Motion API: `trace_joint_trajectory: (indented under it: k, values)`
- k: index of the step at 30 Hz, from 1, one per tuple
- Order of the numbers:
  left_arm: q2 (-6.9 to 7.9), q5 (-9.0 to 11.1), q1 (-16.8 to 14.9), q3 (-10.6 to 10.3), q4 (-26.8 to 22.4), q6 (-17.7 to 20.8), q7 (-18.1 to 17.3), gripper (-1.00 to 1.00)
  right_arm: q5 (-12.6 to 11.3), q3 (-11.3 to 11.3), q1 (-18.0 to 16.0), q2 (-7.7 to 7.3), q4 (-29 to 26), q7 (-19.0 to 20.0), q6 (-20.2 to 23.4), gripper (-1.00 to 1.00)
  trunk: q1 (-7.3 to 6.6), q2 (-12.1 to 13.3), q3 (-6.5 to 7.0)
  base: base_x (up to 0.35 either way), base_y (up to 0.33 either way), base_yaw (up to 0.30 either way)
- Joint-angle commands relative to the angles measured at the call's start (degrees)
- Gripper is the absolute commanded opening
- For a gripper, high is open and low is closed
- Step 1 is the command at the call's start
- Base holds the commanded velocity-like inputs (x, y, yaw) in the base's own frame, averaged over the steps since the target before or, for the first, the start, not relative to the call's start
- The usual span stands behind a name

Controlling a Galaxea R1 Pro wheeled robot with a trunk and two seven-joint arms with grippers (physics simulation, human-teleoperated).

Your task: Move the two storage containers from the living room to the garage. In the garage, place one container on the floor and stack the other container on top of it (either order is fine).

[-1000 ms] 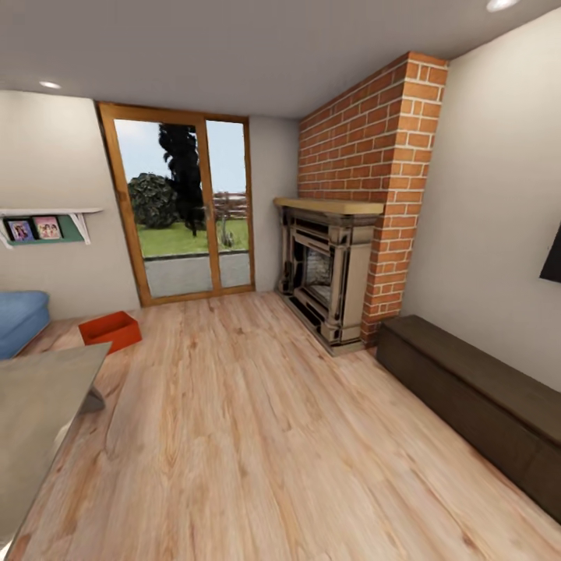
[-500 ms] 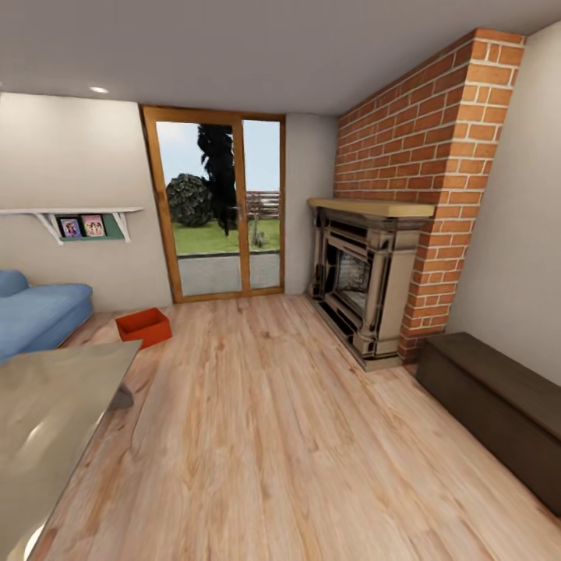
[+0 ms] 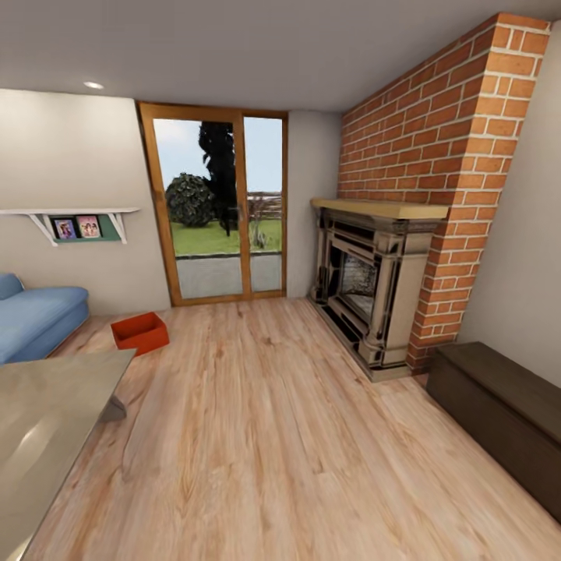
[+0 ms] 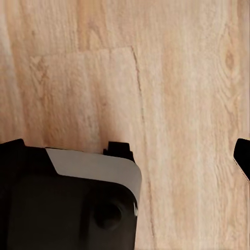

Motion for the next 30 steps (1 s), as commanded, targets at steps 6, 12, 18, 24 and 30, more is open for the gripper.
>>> trace_joint_trajectory:
  k: [6, 12, 18, 24, 30]
  values:
    - [-0.03, -0.01, -0.04, 0.44, 0.05, -0.19, 0.11, 1.00, 0.22, 0.43, -0.08, -0.06, 0.18, -0.22, -0.26, 1.00, 0.04, -0.04, -0.07, 0.320, 0.000, 0.000]
    - [-0.03, -0.01, -0.04, 0.44, 0.08, -0.19, 0.11, 1.00, 0.20, 0.41, -0.08, -0.07, 0.18, -0.25, -0.38, 1.00, 0.04, -0.04, -0.07, 0.319, 0.000, 0.000]
    - [0.00, -0.01, -0.04, 0.44, 0.04, -0.19, 0.11, 1.00, -0.01, 0.35, -0.08, 0.00, 0.18, -0.20, -0.25, 1.00, 0.04, -0.04, -0.07, 0.320, 0.000, 0.000]
    - [0.14, -0.01, -0.04, 0.46, 0.00, -0.19, 0.11, 1.00, 0.26, 0.34, -0.08, -0.06, 0.18, -0.20, -0.17, 1.00, 0.04, -0.04, -0.07, 0.320, 0.000, 0.000]
    - [0.07, -0.01, -0.04, 0.44, 0.00, -0.20, 0.11, 1.00, 0.28, 0.43, -0.08, -0.07, 0.18, -0.20, -0.25, 1.00, 0.04, -0.04, -0.07, 0.320, 0.000, 0.000]
